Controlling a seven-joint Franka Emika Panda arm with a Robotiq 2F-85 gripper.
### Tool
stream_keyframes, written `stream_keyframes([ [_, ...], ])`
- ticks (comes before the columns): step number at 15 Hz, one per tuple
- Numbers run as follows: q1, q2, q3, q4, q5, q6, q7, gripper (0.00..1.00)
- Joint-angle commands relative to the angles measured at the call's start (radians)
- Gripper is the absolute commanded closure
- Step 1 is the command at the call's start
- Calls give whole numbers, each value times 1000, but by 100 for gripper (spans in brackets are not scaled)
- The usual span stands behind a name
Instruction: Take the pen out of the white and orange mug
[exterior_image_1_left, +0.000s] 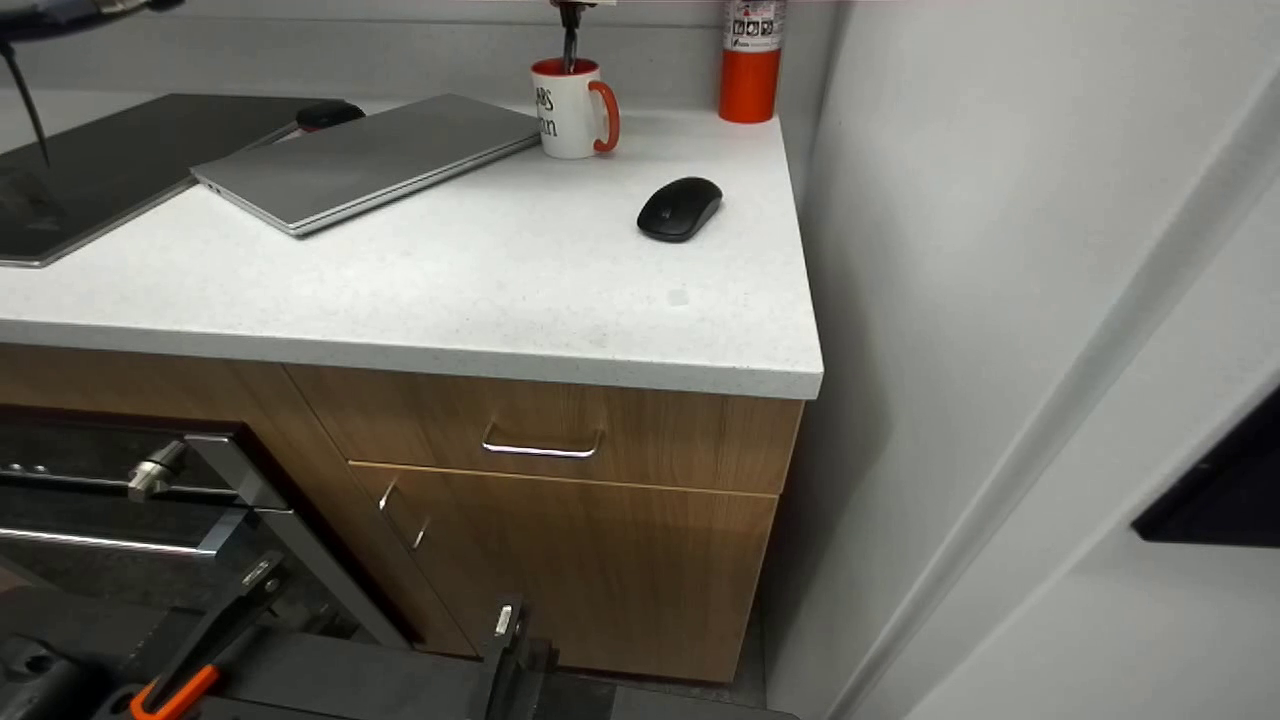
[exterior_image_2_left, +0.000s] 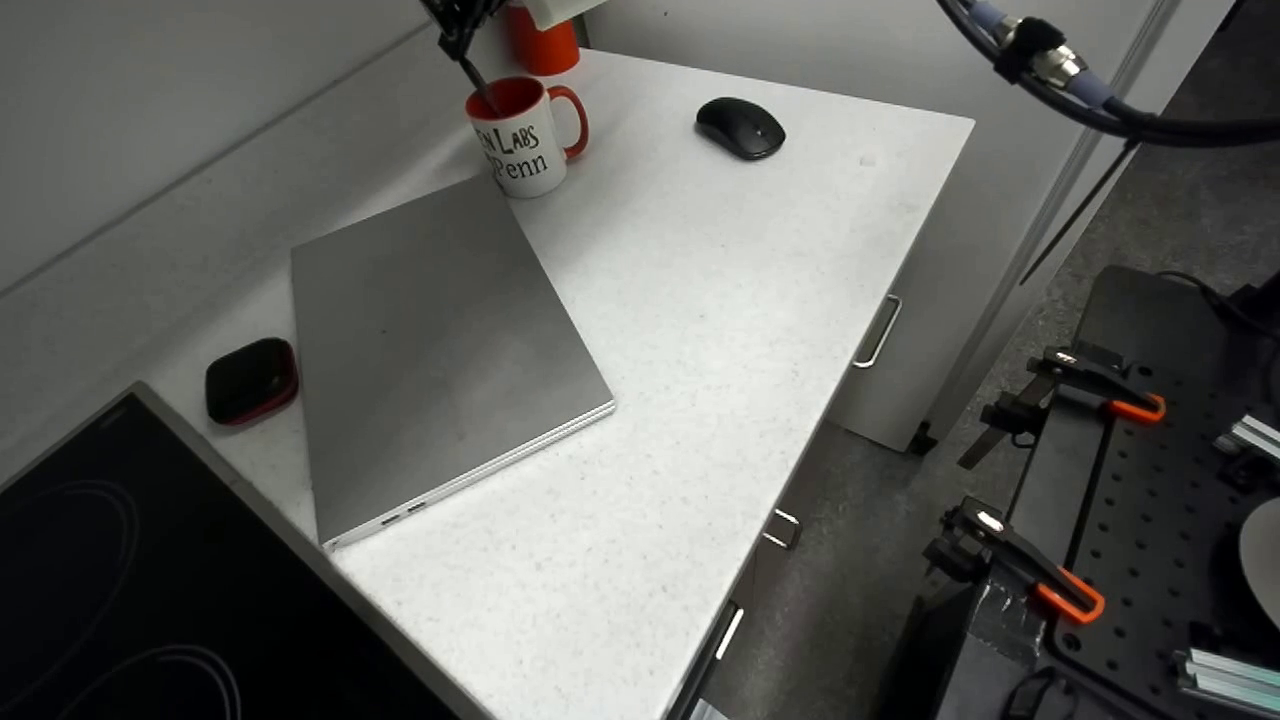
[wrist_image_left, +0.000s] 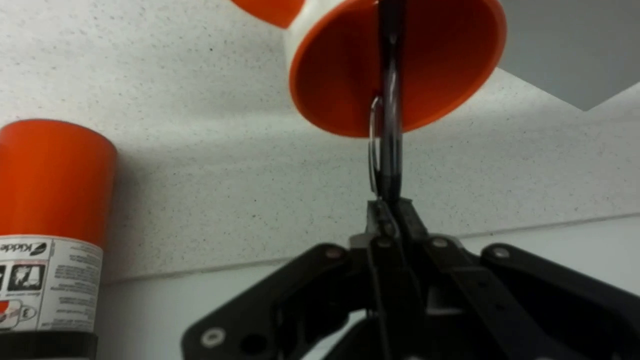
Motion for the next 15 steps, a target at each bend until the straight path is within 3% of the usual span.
stream_keyframes([
  [1, -91, -114, 110, -89, 72, 51, -90, 99],
  [4, -152, -227, 174, -169, 109, 60, -142, 99],
  [5, -188, -275, 202, -200, 119, -19, -164, 99],
  [9, -179, -435, 108, -378, 3, -175, -84, 99],
  [12, -183, -444, 54, -444, -89, -298, -46, 99],
  [13, -83, -432, -63, -464, -137, -305, -12, 99],
  [15, -51, -390, -107, -467, -170, -332, 9, 99],
])
